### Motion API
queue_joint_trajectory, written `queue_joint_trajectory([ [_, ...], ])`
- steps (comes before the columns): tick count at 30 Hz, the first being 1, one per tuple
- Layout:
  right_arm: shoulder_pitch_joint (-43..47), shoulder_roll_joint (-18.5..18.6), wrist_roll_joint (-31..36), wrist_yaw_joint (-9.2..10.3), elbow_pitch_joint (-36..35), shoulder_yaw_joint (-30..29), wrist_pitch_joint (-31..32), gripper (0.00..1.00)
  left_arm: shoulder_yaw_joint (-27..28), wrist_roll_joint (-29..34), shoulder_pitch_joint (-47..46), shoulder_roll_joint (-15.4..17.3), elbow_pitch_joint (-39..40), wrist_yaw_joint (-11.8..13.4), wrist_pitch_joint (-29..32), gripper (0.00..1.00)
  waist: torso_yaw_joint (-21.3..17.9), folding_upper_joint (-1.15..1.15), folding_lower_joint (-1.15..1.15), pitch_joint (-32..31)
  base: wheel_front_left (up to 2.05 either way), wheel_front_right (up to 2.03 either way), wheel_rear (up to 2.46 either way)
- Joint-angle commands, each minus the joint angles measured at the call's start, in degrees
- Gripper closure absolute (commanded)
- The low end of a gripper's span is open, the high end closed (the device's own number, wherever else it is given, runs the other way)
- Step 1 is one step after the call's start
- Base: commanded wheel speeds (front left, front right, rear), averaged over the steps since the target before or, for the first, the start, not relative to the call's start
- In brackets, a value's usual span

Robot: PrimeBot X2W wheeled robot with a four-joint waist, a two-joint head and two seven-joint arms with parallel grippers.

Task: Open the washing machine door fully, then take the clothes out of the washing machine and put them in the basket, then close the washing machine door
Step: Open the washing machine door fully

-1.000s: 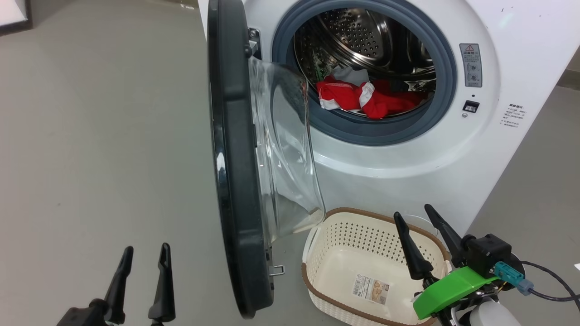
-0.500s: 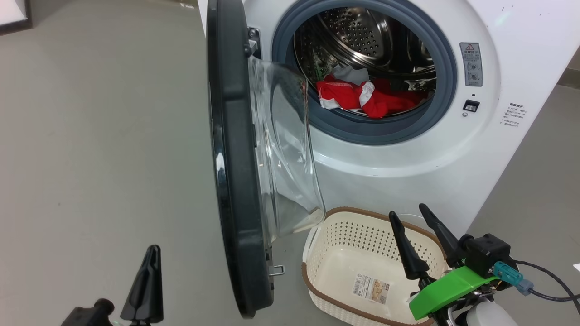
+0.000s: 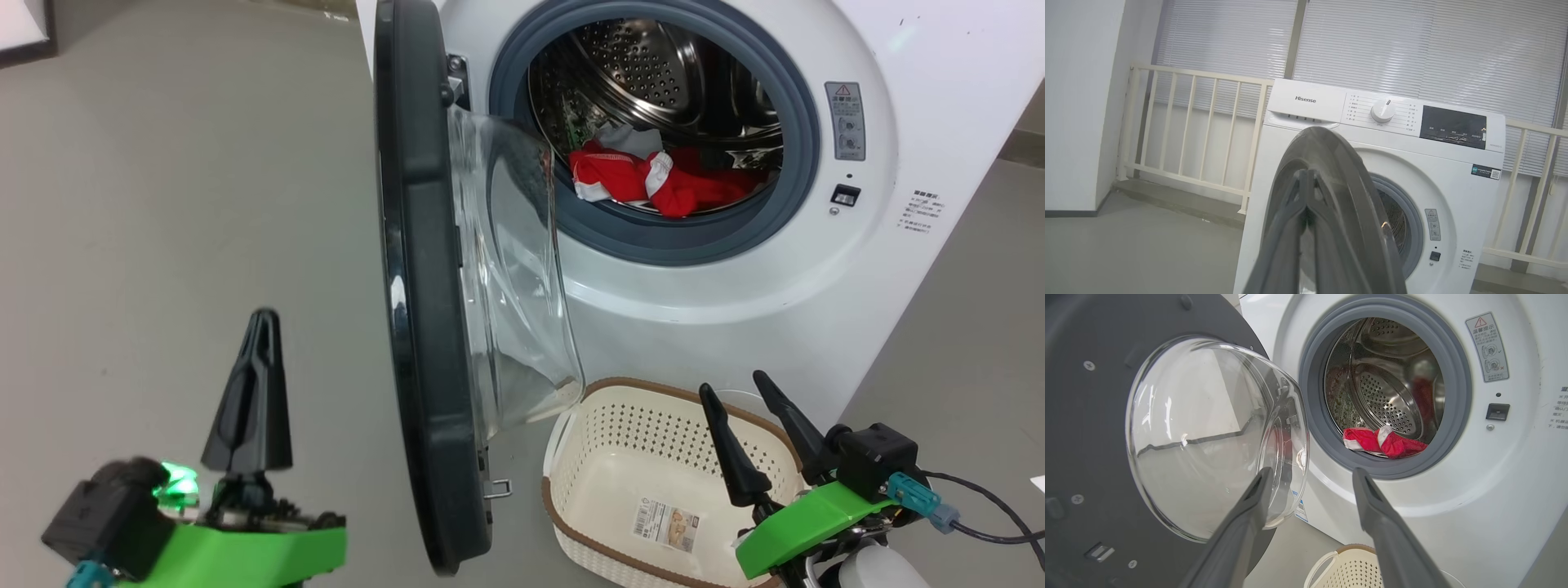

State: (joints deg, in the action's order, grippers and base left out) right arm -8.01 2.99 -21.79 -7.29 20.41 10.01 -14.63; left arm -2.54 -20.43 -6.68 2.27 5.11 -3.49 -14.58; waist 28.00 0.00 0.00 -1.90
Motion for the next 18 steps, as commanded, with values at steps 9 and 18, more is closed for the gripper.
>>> queue_joint_trajectory([
  [9,0.1,-0.1,-0.8,-0.2,-1.4,0.5,-0.4,0.0,-9.0,-0.1,-5.2,0.7,8.5,-1.4,6.9,1.0,-0.4,0.0,0.0,-0.3,0.0,0.0,0.0],
  [18,-0.2,-0.1,-0.1,-0.2,-1.8,-0.5,-0.4,0.0,-17.0,-2.1,-1.4,0.6,5.4,-1.0,13.8,1.0,-0.6,0.0,0.0,0.8,0.0,0.0,0.0],
])
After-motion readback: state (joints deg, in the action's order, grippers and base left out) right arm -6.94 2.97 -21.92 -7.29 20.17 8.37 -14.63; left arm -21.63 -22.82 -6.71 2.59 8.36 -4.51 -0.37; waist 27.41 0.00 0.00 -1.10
